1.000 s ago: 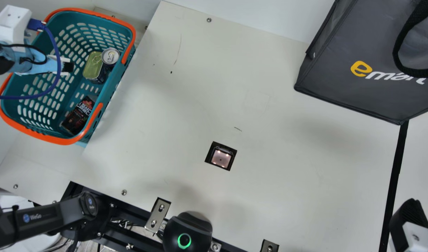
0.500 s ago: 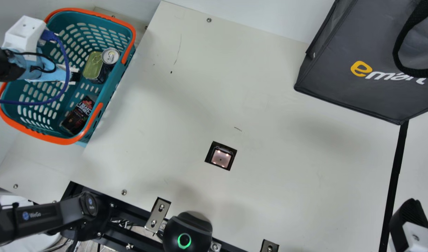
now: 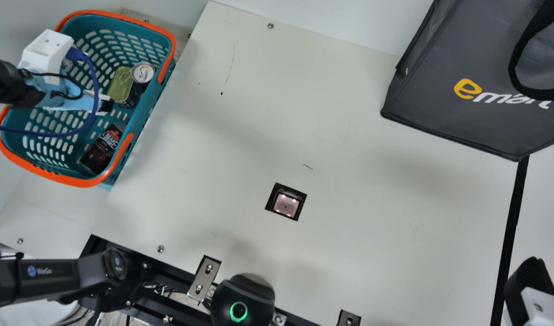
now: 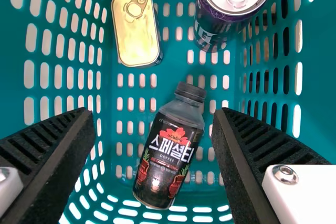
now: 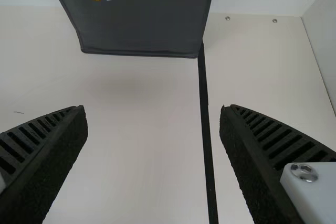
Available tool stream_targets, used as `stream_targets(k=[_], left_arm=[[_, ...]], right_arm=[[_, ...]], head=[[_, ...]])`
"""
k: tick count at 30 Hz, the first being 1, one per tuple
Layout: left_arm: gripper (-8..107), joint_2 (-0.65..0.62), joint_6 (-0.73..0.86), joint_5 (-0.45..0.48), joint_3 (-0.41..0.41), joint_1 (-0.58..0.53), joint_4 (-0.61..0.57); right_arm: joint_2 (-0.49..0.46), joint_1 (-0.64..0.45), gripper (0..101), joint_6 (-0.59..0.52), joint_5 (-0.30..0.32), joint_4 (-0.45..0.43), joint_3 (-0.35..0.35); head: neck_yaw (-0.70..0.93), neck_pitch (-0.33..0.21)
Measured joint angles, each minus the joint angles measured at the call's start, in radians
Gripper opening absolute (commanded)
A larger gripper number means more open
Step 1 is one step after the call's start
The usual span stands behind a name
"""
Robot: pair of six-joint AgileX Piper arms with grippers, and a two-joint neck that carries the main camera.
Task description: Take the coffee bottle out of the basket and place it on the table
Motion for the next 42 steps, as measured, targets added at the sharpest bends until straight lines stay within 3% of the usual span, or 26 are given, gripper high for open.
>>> stream_targets(k=[42], left_arm=[[90,0.154,0.155,-0.247,0.142,-0.043,-0.084]], right_arm=[[0.000,0.000,91,0.000,0.000,0.000,0.000]], head=[[0.000,0.000]])
